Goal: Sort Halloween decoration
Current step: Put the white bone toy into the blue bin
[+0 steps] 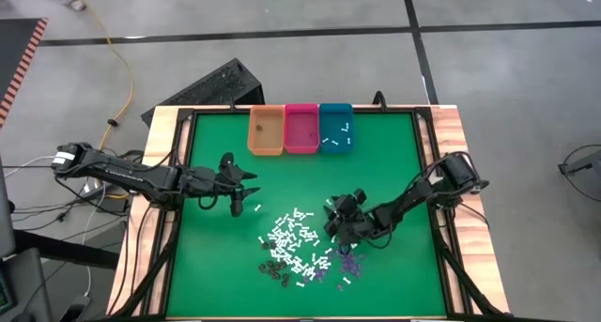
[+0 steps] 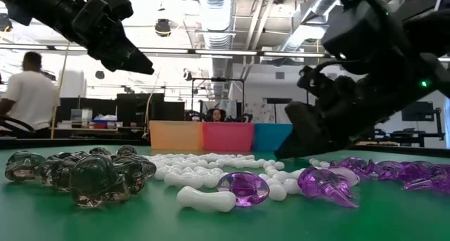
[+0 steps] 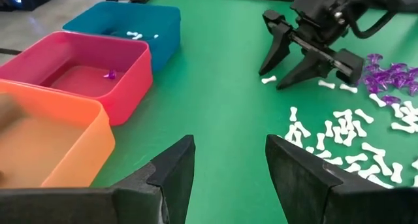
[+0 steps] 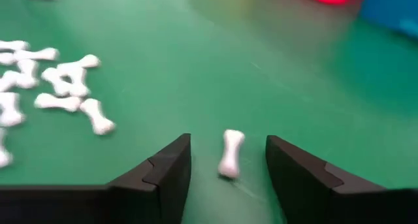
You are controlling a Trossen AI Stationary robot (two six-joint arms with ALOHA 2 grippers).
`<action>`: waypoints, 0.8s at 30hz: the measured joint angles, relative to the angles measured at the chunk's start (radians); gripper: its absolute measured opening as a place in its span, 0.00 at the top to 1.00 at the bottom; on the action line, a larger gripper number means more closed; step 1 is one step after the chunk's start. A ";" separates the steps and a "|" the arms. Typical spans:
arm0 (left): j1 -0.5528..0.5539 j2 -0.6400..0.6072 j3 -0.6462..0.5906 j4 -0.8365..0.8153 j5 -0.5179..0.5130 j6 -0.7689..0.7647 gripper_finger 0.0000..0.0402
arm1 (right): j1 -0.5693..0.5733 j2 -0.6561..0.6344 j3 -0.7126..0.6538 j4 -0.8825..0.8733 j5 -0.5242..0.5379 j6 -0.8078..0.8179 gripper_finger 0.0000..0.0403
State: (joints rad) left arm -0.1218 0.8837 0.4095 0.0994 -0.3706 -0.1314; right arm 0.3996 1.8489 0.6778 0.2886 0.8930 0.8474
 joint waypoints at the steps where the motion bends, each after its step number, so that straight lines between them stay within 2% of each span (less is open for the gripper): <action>1: 0.000 0.000 0.000 0.000 -0.003 0.000 0.55 | 0.005 0.004 0.000 -0.006 0.002 0.021 0.43; 7: 0.000 0.000 0.000 0.000 -0.005 -0.001 0.55 | 0.018 0.005 0.003 -0.089 0.019 0.100 0.51; 18: 0.000 0.000 0.000 -0.004 -0.006 -0.013 0.55 | -0.020 0.003 0.002 -0.089 -0.008 0.038 0.85; 24: 0.000 0.000 0.000 -0.004 -0.001 -0.014 0.55 | -0.021 -0.005 0.000 -0.093 -0.019 0.034 0.91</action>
State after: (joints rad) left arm -0.1217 0.8837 0.4095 0.0952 -0.3712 -0.1452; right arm 0.3790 1.8442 0.6781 0.1955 0.8738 0.8814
